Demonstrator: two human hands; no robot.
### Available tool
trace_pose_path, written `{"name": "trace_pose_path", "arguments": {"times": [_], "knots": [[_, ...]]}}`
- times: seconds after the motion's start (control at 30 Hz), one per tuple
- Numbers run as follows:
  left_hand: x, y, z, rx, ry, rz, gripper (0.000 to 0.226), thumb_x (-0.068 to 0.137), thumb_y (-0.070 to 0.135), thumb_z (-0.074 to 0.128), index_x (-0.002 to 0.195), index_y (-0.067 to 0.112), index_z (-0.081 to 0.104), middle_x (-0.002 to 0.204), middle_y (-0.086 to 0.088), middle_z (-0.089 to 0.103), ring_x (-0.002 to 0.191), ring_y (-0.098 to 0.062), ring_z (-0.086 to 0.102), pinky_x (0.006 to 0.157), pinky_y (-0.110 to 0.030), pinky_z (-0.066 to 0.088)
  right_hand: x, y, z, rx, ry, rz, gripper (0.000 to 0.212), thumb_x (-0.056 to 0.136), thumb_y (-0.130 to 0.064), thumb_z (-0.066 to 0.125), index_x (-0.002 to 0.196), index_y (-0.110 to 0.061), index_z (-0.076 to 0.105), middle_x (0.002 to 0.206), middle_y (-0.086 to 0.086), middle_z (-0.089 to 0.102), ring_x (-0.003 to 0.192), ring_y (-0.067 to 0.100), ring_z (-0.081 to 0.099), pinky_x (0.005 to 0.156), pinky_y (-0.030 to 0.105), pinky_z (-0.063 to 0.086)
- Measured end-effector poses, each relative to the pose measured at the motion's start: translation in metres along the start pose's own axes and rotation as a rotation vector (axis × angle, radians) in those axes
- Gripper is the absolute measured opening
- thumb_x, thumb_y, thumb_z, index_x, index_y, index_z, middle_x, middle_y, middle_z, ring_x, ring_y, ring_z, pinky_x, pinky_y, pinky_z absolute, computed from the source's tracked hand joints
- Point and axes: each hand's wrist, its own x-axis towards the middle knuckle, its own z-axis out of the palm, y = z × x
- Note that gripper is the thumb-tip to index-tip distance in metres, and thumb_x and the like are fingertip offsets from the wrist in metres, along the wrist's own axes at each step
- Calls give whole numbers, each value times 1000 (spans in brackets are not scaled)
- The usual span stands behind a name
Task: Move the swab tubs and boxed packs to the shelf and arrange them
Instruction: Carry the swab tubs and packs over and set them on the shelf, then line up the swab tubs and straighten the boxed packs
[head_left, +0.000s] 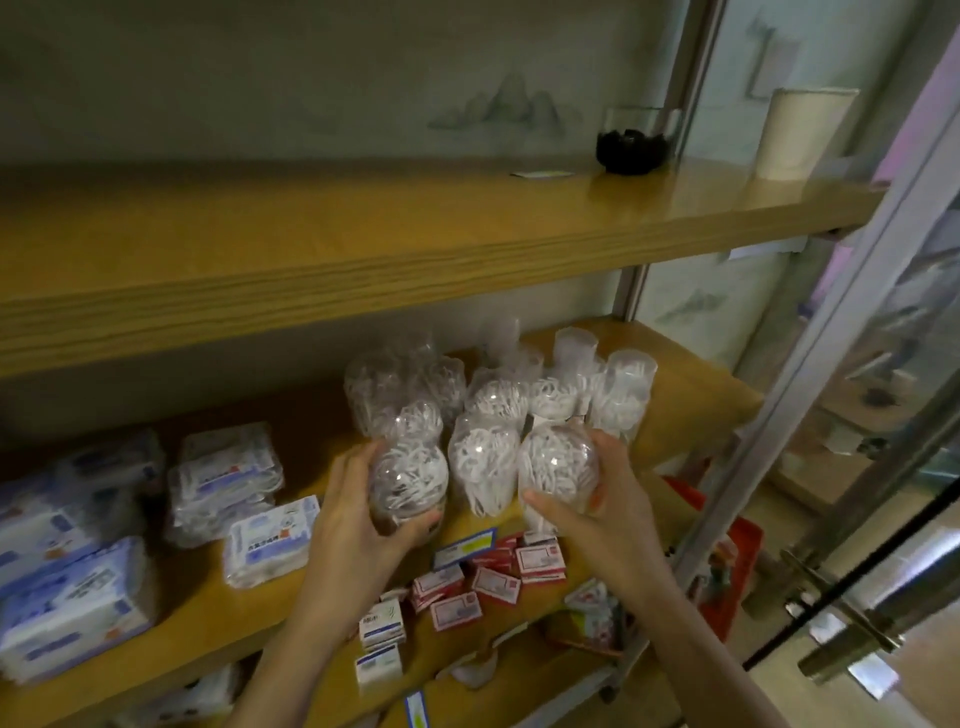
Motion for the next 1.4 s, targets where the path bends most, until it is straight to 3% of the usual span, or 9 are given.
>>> {"name": "trace_pose_path", "arguments": {"times": [0.1,0.27,0.47,0.63,0.87,0.93,1.07,1.2,1.4], "knots": [[8,3,5,51,34,-36,79,68,30,76,135,20,36,130,-1,36,110,-7,38,89,-24,38,19,10,-2,49,-57,14,73,66,-47,77,126,-41,36,127,-16,47,120,8,46,101,37,43],[14,7,13,124,130,-91,81,69,27,76,137,17,33,132,-3,42,113,-7,39,89,-25,38,43,19,2,-6,-89,-54,80,67,-43,75,134,-25,36,122,-13,40,116,2,38,97,21,34],[4,15,18,225,193,-162,86,74,29,72,142,15,21,143,-5,35,129,-20,36,100,-35,36,52,30,2,-71,-163,-122,85,70,-55,66,140,-27,27,138,-5,41,124,6,37,96,20,33],[-14,45,14,267,331,-37,61,77,17,70,130,14,40,125,4,43,115,-12,42,92,-31,37,49,26,-27,-240,-208,-289,77,78,-52,61,141,-27,23,140,-7,34,131,10,31,102,23,32],[21,97,22,288,124,198,38,81,44,47,114,26,54,110,15,51,99,1,48,74,-16,41,79,13,-74,-319,-219,-461,36,83,-36,61,117,-25,54,113,-13,53,105,2,49,88,15,40],[42,106,29,311,63,233,42,81,49,41,112,25,56,108,15,53,104,0,48,81,-17,40,96,9,-83,-320,-214,-460,29,84,-29,62,112,-22,59,108,-11,56,98,1,50,83,11,38],[90,117,46,383,-26,261,39,82,44,44,110,20,59,110,5,59,103,-13,54,83,-32,47,136,10,-91,-338,-213,-475,20,85,-23,62,105,-19,63,102,-10,59,95,8,57,86,28,47],[148,111,65,382,-138,166,26,90,31,51,112,18,56,118,2,55,109,-15,52,90,-34,44,182,18,-93,-401,-259,-417,22,86,-25,60,107,-21,65,106,-3,66,97,12,61,89,36,50],[209,92,94,422,-218,49,35,90,26,52,123,13,51,127,-3,52,117,-20,48,92,-24,36,243,30,-92,-656,-397,-414,38,89,-35,53,122,-18,55,121,2,58,113,21,54,86,23,39]]}}
